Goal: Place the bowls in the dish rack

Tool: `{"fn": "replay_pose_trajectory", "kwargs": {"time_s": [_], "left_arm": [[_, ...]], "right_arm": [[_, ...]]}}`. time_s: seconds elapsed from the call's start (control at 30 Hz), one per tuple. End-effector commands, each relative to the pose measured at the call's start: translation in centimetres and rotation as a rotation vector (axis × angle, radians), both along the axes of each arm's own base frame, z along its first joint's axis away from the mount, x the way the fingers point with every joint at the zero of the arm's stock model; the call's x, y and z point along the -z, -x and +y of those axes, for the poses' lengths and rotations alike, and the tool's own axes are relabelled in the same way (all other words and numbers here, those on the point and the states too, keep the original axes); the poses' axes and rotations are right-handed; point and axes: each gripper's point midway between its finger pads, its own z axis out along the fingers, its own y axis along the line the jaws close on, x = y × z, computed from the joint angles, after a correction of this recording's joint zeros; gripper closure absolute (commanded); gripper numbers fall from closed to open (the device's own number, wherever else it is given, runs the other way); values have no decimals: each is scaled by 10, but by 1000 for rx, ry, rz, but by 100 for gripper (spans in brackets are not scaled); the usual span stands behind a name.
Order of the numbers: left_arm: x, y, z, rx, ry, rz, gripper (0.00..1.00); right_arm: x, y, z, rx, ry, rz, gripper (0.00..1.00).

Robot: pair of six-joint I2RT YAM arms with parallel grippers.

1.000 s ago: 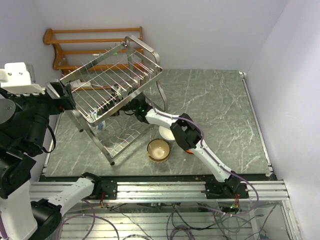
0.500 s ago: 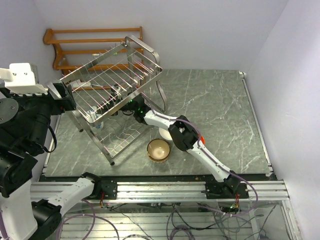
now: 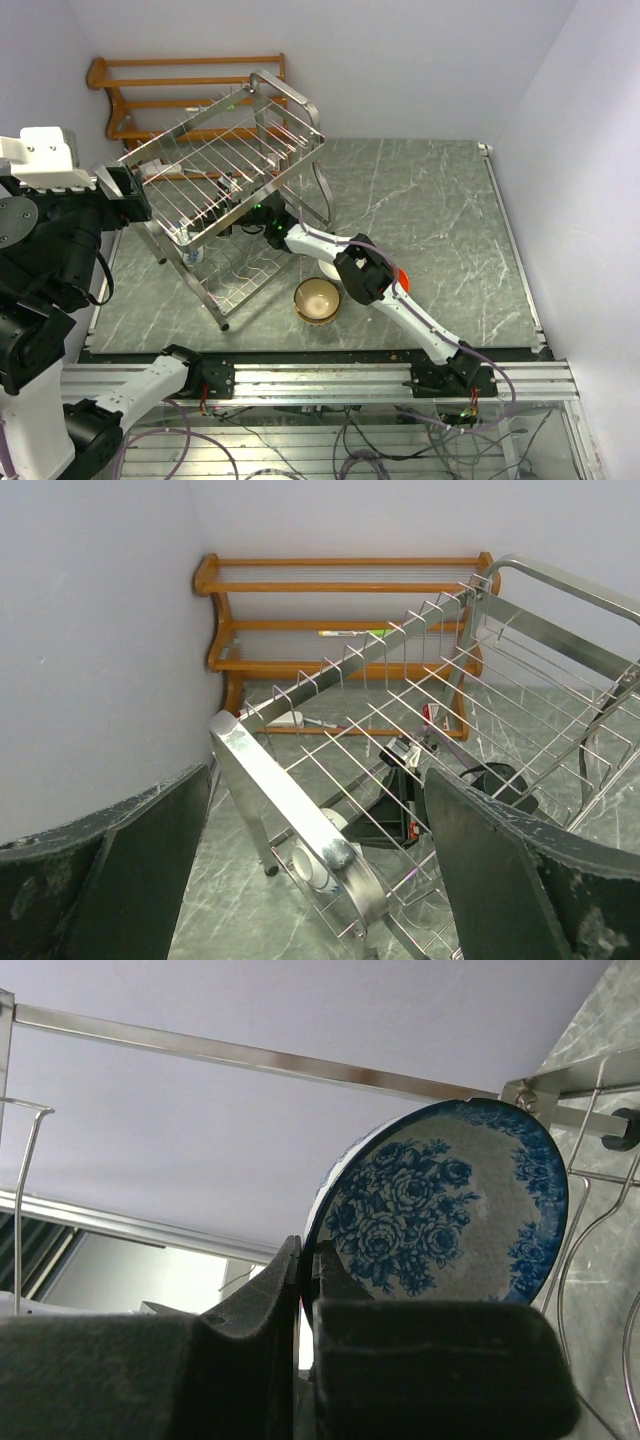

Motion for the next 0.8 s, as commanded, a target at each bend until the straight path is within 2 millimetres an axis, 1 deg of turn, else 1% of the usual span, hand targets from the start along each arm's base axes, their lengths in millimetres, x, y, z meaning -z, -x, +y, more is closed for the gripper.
{"fn": "replay_pose_trajectory", "kwargs": {"time_s": [0.0,0.23,0.27,0.37,0.43,0.57,0.6,0.67,0.77], "left_arm": [[-9,3,5,-20,-3,-37,1],[-9,4,7,-27,-7,-36,1],[-9,5,7,-27,-8,-36,1],[-9,6,9,-35,-14,-37,1],[-8,6,10,-39,-20,-33,1],[-7,4,10,-40,-26,-31,1],[-7,4,10,-41,-27,-30,1],[-8,3,10,-41,-28,-32,1],[-9,3,10,-41,-26,-34,1]], "right_arm": [[-5,-1,0,20,-22,-11,100],[10,-8,4,46,32,-28,100],[12,-9,4,49,39,-26,98],[19,-12,5,54,49,-24,87],[19,-12,6,55,50,-31,77],[14,-15,6,69,51,-55,55],[12,-16,6,70,53,-68,51],[6,-15,5,69,47,-89,47],[-7,-15,0,64,21,-109,44]]}}
